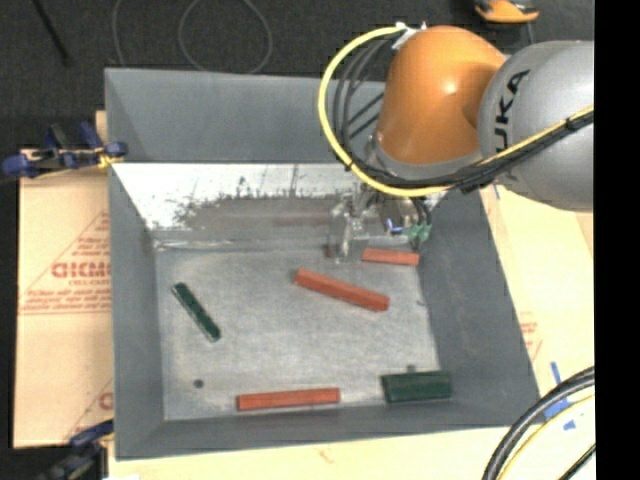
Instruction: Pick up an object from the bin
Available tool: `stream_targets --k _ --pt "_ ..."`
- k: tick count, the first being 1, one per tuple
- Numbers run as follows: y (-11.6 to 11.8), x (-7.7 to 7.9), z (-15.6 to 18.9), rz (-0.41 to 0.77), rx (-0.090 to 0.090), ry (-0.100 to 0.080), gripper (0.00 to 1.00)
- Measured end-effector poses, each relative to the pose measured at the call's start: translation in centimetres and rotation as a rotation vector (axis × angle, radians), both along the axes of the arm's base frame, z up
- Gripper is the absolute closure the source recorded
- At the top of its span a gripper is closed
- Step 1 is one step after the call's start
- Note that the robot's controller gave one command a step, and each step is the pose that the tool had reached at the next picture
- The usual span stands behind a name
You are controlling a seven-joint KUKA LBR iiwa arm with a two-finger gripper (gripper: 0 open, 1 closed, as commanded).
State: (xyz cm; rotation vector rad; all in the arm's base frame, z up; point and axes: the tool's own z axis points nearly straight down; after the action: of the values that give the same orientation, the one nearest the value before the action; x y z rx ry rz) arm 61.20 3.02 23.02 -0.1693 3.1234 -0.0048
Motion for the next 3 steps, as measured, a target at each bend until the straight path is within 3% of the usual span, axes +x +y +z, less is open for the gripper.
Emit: stream_targets --k 1,2,3 --pt "-4.1 3.1 -7.3 0.01 0.0 0.014 1.0" --pt "-3.9 3.1 -6.9 0.013 0.001 0.01 0.0" --pt "-6.1 3.0 -16.2 0.133 -0.001 0.016 0.0"
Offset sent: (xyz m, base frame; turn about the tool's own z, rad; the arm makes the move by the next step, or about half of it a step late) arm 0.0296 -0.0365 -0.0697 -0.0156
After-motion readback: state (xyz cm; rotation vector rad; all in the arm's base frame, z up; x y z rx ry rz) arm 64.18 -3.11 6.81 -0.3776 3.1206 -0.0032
